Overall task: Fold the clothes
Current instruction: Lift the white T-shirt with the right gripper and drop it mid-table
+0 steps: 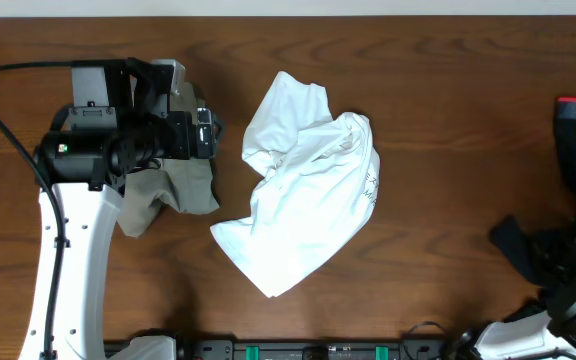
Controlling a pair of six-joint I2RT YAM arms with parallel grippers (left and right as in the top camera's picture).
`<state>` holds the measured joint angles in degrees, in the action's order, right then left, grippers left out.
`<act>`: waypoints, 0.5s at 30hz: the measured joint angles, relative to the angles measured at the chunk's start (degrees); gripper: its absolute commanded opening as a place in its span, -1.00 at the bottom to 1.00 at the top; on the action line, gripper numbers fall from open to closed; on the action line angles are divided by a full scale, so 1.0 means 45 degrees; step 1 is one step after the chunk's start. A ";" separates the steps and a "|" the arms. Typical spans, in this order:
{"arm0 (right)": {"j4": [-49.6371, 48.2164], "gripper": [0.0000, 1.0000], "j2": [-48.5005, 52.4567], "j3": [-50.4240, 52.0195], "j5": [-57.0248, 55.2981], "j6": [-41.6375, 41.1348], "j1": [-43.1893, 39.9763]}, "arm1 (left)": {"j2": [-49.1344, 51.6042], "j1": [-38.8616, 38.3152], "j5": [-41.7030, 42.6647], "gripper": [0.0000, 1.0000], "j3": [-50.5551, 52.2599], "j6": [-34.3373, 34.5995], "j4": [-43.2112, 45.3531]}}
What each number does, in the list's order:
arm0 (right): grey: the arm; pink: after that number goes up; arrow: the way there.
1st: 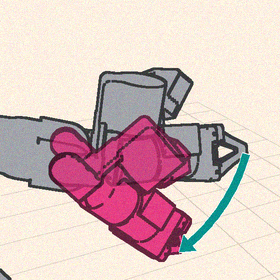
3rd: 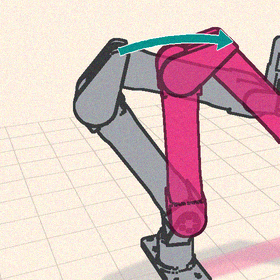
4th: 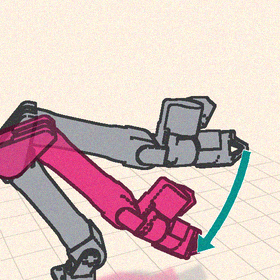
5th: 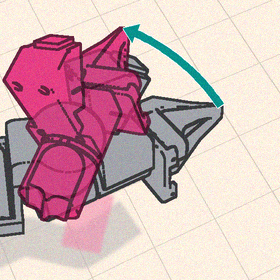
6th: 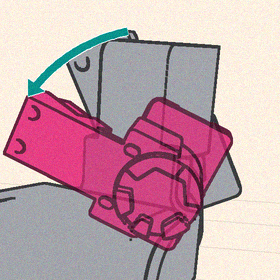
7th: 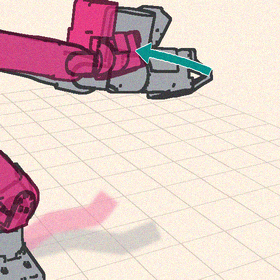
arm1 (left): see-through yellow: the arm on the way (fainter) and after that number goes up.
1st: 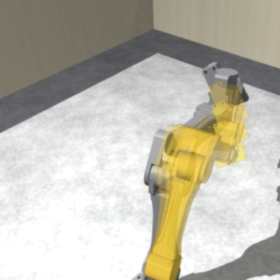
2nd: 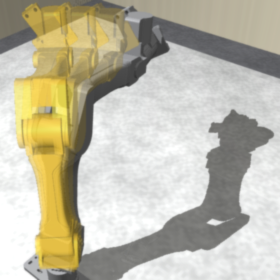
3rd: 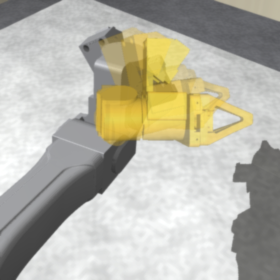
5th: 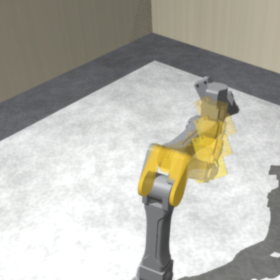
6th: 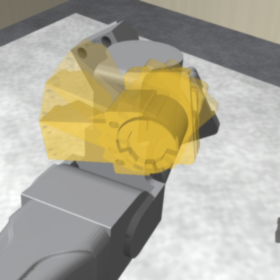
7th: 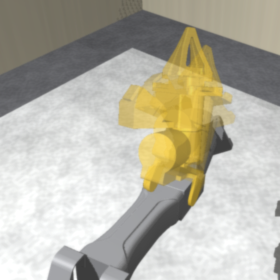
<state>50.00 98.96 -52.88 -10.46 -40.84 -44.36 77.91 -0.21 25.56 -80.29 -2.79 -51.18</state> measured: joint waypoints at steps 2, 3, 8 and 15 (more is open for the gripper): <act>-0.0568 -0.97 -0.0005 0.0000 -0.0083 -0.0083 -0.0816 | 0.0000 -0.0005 0.0005 0.96 -0.0005 0.0000 -0.0005; -0.0772 -0.98 -0.0005 0.0000 -0.0121 -0.0107 -0.1146 | 0.0000 0.0000 0.0000 0.96 -0.0005 0.0000 0.0000; -0.1642 -0.98 -0.0058 0.0000 0.0092 -0.0170 -0.2059 | 0.0000 0.0000 0.0000 0.96 -0.0005 0.0000 -0.0005; -0.4648 -0.80 -0.0568 0.0019 0.4206 0.1069 -0.2259 | 0.0000 0.0000 0.0005 0.96 0.0000 0.0000 0.0019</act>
<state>29.08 96.40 -52.80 8.47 -36.03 -54.52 77.91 -0.21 25.58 -80.29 -2.79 -51.09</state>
